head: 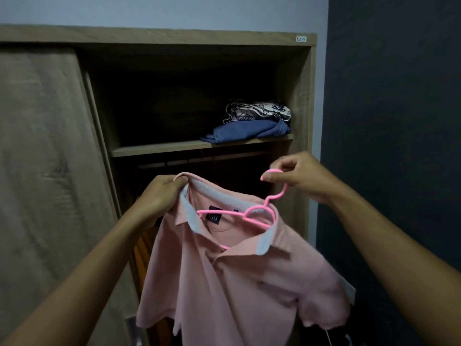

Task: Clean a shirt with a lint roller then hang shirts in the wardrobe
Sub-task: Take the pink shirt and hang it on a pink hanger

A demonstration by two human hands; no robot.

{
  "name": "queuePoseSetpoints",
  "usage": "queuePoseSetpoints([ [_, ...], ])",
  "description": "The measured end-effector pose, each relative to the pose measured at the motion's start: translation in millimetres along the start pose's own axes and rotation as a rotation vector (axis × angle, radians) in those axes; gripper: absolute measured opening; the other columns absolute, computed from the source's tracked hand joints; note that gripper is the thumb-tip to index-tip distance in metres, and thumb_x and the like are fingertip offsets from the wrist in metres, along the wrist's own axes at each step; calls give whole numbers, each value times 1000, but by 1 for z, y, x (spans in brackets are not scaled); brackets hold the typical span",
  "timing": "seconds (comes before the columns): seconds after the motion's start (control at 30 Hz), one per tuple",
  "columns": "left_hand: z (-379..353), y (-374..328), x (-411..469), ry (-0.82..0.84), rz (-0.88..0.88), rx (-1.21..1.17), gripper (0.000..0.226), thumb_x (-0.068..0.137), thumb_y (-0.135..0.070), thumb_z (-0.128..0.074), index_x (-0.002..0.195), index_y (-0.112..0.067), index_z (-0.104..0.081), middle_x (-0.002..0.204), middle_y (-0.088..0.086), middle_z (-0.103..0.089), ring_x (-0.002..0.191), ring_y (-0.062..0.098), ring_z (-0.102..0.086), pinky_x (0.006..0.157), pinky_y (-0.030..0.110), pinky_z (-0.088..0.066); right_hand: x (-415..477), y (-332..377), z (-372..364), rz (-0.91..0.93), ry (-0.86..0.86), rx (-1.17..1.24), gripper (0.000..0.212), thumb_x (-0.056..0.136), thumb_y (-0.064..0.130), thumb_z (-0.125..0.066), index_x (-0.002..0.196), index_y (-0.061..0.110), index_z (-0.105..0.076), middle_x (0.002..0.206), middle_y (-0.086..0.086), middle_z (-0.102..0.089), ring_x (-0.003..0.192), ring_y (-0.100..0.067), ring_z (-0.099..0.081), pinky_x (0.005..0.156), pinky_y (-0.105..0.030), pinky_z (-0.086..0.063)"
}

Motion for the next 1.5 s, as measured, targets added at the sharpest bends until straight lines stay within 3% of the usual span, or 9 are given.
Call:
queuePoseSetpoints([
  [0.17,-5,-8,-9,2,-61,102,40,101,-30,-48,80,-5,-71,76,18,-70,67,22,-59,67,35,-43,3,19,-4,-44,74,-252,21,82,31,-81,83,10,-79,66,-7,-72,41,-12,-46,39,-21,-31],
  [0.47,-21,-69,-35,15,-334,378,39,99,-28,-51,71,-5,-67,66,7,-66,64,19,-57,58,30,-41,23,32,-47,109,-153,-299,12,81,27,-82,80,15,-82,55,-3,-70,41,-14,-64,39,-19,-45],
  [0.6,-26,-57,-47,146,-289,523,59,93,-59,-54,64,-9,-65,54,7,-65,49,20,-66,50,33,-55,29,49,-23,154,-230,-203,15,80,30,-83,81,15,-80,56,-11,-68,41,-20,-65,39,-21,-45],
  [0.7,-6,-68,-45,-131,-432,694,62,82,-81,-45,72,-22,-63,68,-6,-66,67,15,-63,65,34,-53,28,53,-33,169,-167,-240,12,82,30,-82,81,18,-81,58,-10,-70,43,-19,-67,42,-21,-47],
  [0.83,-35,-33,-27,93,-463,598,65,79,-79,-41,107,-26,-67,96,-6,-66,86,10,-60,79,36,-52,22,56,-30,176,-188,-156,13,82,30,-82,83,18,-81,62,-12,-71,46,-22,-68,47,-27,-52],
  [1.0,-78,8,-22,305,-448,342,81,81,-81,-45,63,-3,-56,59,13,-51,54,7,-40,57,34,-35,15,42,-31,123,42,-260,19,87,29,-77,101,16,-77,84,-6,-76,59,-22,-73,53,-32,-58],
  [1.1,-77,23,-13,267,-425,233,73,85,-72,-51,60,-3,-51,54,0,-42,53,5,-38,54,34,-32,13,1,-9,19,145,-558,42,89,44,-70,121,18,-70,109,2,-74,88,-17,-73,83,-37,-60],
  [1.33,-98,48,19,242,-333,94,78,86,-74,-50,63,1,-49,58,1,-41,55,10,-37,56,31,-31,-2,-71,14,-200,356,-627,49,98,53,-51,59,27,-65,58,21,-57,57,4,-49,61,-18,-42],
  [1.5,-130,58,39,188,-293,213,50,88,-63,-61,72,-16,-62,63,-2,-64,58,10,-58,60,29,-46,17,-84,29,-243,339,-684,51,97,57,-51,56,32,-67,57,21,-60,62,-2,-55,63,-23,-44],
])
Point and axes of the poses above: each hand's wrist, its own x-axis towards the middle knuckle, its own z-axis out of the back of the hand, y = z × x, the point moved 9 cm from there along x, towards the middle knuckle
